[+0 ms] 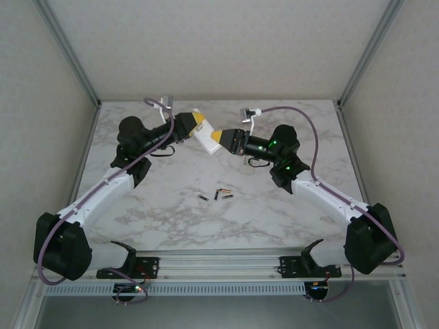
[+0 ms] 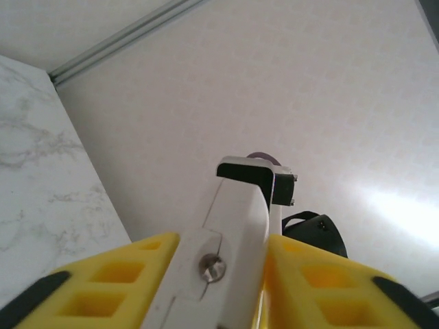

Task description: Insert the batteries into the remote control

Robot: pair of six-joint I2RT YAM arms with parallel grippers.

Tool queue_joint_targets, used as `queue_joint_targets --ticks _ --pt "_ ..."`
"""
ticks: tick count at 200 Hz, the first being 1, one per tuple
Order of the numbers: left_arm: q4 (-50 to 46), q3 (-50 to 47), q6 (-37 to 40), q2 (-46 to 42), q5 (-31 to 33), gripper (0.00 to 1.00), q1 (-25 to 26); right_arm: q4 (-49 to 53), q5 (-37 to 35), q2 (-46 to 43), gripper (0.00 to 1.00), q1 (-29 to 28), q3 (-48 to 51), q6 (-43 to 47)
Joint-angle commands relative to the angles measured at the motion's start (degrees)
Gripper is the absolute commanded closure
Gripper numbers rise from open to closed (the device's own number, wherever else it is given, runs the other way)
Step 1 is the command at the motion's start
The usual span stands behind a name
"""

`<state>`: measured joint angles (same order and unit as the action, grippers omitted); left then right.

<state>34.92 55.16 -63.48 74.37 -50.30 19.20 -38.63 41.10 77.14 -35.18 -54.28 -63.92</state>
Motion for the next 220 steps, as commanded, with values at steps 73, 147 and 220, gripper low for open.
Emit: queue_joint_targets --ticks 73,147,220 --pt "-10.4 3.9 19.3 -2.5 9.3 1.00 0.7 20.2 -15.1 -9.3 0.23 -1.0 2.2 3.2" --pt "-6.4 1.1 19.1 -3.0 15.3 1.00 3.4 17.5 -19.6 -6.9 0.36 -4.3 2.3 0.9" --pt "-4.1 -0.5 17.6 -2.9 16.6 1.00 5.1 16.6 -20.6 -2.0 0.41 -5.1 -0.2 0.5"
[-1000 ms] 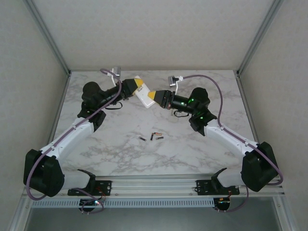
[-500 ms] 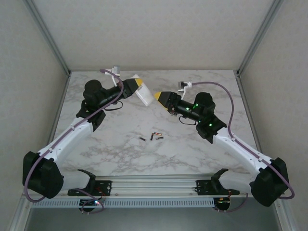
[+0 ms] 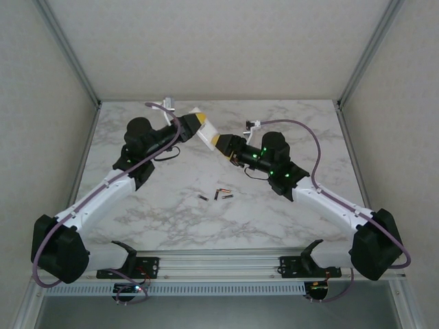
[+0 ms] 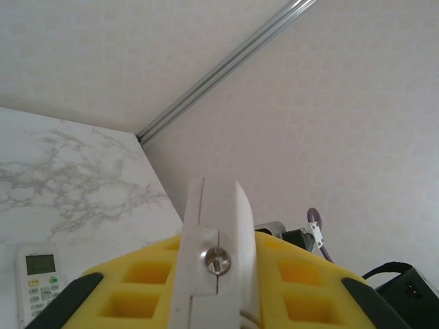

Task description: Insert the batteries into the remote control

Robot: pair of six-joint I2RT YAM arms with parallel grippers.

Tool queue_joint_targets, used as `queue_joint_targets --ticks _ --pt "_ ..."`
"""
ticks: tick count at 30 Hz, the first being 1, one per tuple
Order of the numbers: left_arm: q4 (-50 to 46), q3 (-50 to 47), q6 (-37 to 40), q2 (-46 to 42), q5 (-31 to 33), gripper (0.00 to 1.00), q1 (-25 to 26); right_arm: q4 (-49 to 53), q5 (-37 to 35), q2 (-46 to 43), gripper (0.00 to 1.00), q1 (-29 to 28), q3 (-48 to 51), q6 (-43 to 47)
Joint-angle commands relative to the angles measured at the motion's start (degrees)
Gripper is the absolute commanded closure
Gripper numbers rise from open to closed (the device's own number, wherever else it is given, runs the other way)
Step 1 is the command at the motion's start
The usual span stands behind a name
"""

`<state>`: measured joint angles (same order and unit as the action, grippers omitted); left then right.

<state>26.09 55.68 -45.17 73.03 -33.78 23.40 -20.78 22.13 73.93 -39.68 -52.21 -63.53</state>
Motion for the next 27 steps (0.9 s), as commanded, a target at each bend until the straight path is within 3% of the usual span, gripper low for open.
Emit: queue_joint_targets --ticks 1,5,9,16,20,24,27 --pt "4.8 -1.0 -0.8 -1.5 0.1 1.00 0.9 -1.3 -1.6 1.2 0.41 -0.6 -2.3 0.1" --pt "6.6 -1.6 -2.8 -1.4 -0.8 1.00 1.0 -0.6 -2.4 2.1 0.42 -0.6 -2.6 0.7" --pt "8.1 -2.3 -4.2 -1.7 -0.8 1.00 0.9 -1.1 -2.2 3.0 0.59 -0.6 -2.3 0.4" --pt "12.1 -3.9 -9.2 -2.8 0.2 1.00 -1.6 -2.2 -1.9 2.2 0.78 -0.4 1.5 0.3" --pt "13.8 -5.5 -10.5 -3.3 2.0 1.00 -1.9 -5.8 -1.1 1.2 0.79 0.0 5.1 -1.7" --pt "17.1 -7.0 -13.4 -2.7 2.6 1.00 -2.5 -4.3 -1.0 -0.7 0.70 0.0 6.0 -0.6" --pt "20.3 -7.8 -16.0 -1.6 1.7 1.00 -2.5 -3.4 -1.0 -1.5 0.76 0.0 5.9 0.5"
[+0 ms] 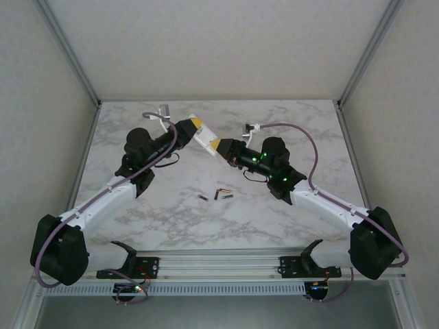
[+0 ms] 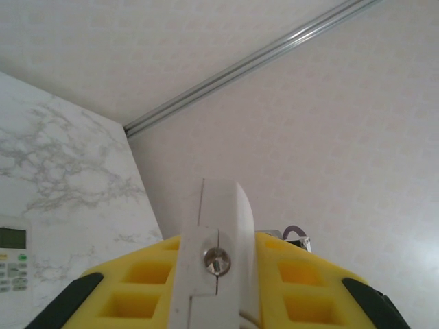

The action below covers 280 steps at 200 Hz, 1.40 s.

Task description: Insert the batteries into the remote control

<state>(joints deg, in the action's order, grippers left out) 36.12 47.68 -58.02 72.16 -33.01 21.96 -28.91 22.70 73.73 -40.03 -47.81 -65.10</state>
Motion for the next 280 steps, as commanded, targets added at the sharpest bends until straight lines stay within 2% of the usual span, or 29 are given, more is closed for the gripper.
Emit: queue_joint_targets --ticks 1,16,41,50,77,116,171,280 --pt "11.3 0.0 -3.8 -0.3 0.6 1.00 -1.0 4.7 -1.3 -1.3 0.78 0.4 1.4 2.2" --pt "12.8 -0.6 -5.2 0.3 0.2 1.00 -1.0 4.4 -0.6 -1.2 0.78 0.4 1.1 2.1" --pt "12.0 -1.0 -4.5 0.4 1.1 1.00 -1.0 4.8 0.2 -1.6 0.64 0.4 0.9 1.9" --pt "11.7 -0.9 -4.2 0.4 1.1 1.00 -1.0 5.4 -0.1 -1.9 0.63 0.4 0.9 2.3" --pt "11.3 -0.6 -3.9 0.4 1.5 1.00 -1.1 5.7 -0.5 -2.5 0.74 0.4 1.7 2.7" --pt "12.2 -0.5 -4.8 1.0 1.3 1.00 -1.0 4.6 0.2 -2.5 0.83 0.4 1.8 2.4" --pt "10.5 -0.3 -4.0 0.7 2.3 1.00 -2.8 6.9 -0.1 -4.6 0.89 0.7 3.1 3.2" --pt "12.8 -1.8 -6.7 0.6 1.5 1.00 -6.3 7.0 -0.2 -7.3 0.87 1.9 5.9 4.4"
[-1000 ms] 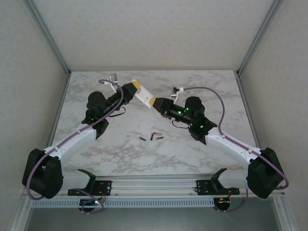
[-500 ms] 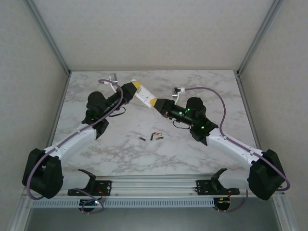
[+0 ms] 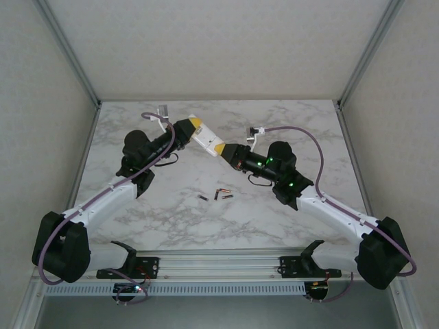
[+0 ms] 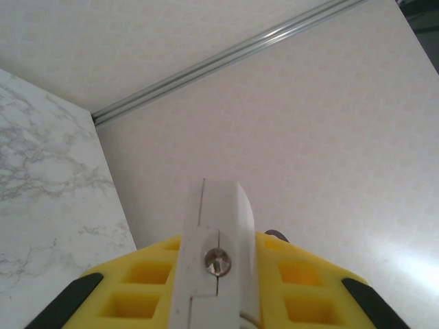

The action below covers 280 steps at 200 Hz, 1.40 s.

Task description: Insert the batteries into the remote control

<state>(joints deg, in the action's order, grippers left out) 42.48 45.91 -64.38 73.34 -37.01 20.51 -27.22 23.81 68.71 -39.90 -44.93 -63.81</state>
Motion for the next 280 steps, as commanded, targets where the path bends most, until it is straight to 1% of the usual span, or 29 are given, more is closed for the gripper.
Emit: queue_joint_targets --ticks 1,22,47,107,140,154,168,179,186,200,213,231,249,270,280 --pt "6.4 0.0 -0.4 -0.6 5.5 1.00 -4.9 5.4 -1.2 -2.3 0.87 1.8 3.0 3.2" --pt "6.7 -0.1 -0.1 -0.4 4.7 1.00 -5.8 6.3 -1.6 -3.6 0.87 2.3 4.1 4.0" --pt "3.9 0.4 1.9 0.2 5.3 1.00 -5.9 7.5 -2.0 -4.5 0.88 3.0 5.1 4.3" --pt "4.3 0.2 3.3 4.4 3.1 1.00 -7.4 12.4 -1.9 -8.6 0.88 5.8 9.8 6.5" --pt "6.1 0.2 2.3 6.5 0.7 1.00 -6.9 15.1 -2.0 -11.3 0.95 8.3 12.8 6.7" --pt "4.9 -0.3 3.2 6.2 1.3 1.00 -6.5 19.5 -4.2 -12.8 0.97 9.5 12.8 7.4" --pt "2.7 -0.7 4.7 5.6 2.6 1.00 -5.5 27.0 -8.1 -13.6 0.96 11.0 12.5 9.1" --pt "0.9 -1.0 5.8 5.1 3.9 1.00 -4.1 30.4 -10.3 -13.2 0.96 13.2 13.7 9.2" --pt "-0.2 -1.2 6.6 4.8 4.9 1.00 -2.9 29.2 -9.0 -12.4 0.96 15.2 15.6 8.6" --pt "-2.3 -1.6 8.5 4.1 7.0 1.00 0.1 22.7 -4.1 -9.6 0.95 18.9 19.6 7.1" --pt "-3.8 -1.9 9.7 3.8 9.3 1.00 3.1 18.7 -1.7 -6.9 0.94 20.2 22.4 7.8" --pt "-3.6 -2.8 10.2 4.0 11.9 1.00 6.8 14.0 -2.0 -3.8 0.93 20.3 25.1 8.4" --pt "-2.8 -3.5 10.4 5.2 13.3 1.00 9.7 11.4 -4.5 -1.3 0.93 20.9 28.0 8.1" --pt "-1.9 -4.1 10.2 7.3 13.7 1.00 11.3 8.7 -5.9 0.5 0.92 22.4 31.9 6.4" --pt "-1.3 -4.4 9.9 7.9 13.7 1.00 11.7 9.8 -7.1 -0.4 0.90 22.6 33.3 5.6"
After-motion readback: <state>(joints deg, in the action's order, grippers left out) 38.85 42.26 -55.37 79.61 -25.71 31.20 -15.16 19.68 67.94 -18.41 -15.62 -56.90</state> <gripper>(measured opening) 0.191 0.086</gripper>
